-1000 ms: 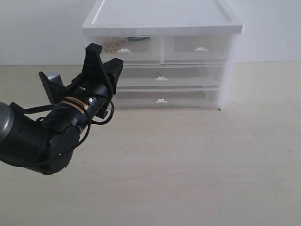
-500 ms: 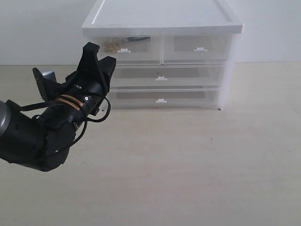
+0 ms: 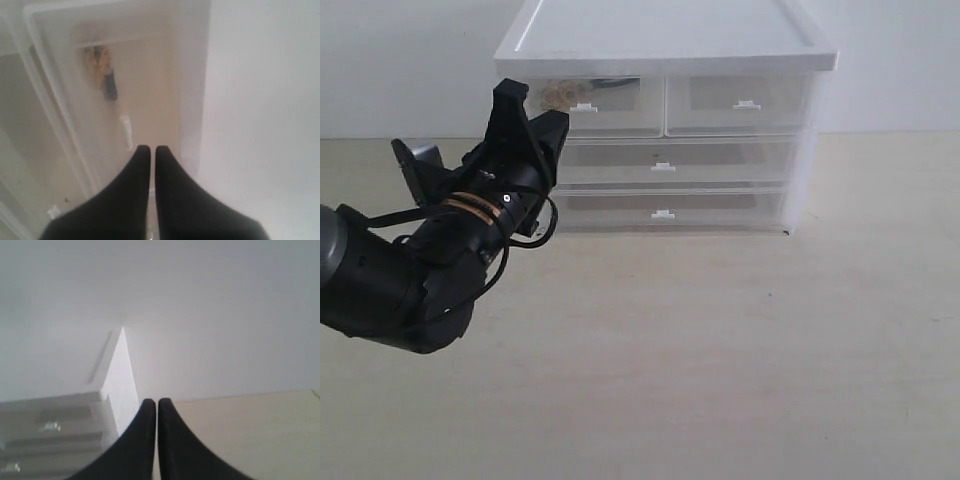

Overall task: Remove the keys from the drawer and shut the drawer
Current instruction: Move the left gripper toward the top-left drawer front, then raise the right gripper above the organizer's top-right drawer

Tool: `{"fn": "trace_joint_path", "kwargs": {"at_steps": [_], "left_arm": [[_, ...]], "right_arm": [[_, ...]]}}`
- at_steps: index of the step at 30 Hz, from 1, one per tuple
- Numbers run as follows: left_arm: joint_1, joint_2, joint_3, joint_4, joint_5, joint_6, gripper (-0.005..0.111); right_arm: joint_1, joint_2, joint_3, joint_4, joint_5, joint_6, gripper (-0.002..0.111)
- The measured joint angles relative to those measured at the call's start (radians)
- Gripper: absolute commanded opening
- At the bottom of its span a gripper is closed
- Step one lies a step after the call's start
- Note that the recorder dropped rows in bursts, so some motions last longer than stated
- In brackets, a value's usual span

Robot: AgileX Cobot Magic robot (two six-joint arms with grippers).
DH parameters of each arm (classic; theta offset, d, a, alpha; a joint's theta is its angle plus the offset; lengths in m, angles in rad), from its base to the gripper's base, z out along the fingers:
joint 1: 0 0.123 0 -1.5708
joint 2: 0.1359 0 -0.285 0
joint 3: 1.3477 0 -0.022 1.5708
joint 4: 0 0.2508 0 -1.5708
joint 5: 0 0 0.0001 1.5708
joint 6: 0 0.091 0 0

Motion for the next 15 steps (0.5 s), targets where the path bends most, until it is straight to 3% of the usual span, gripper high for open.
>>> {"fn": "trace_joint_path", "kwargs": {"at_steps": [10, 15], "left_arm": [[0.0, 0.004, -0.038, 0.017, 0.014, 0.007, 0.004], [0.0, 0.045, -0.04, 0.029, 0.005, -0.003, 0.004]], "right_arm": [[0.273, 0.387, -0.19, -0.016, 0.041, -0.254, 0.0], [0.337, 0.569, -0.295, -0.018, 0.045, -0.282, 0.0]]}}
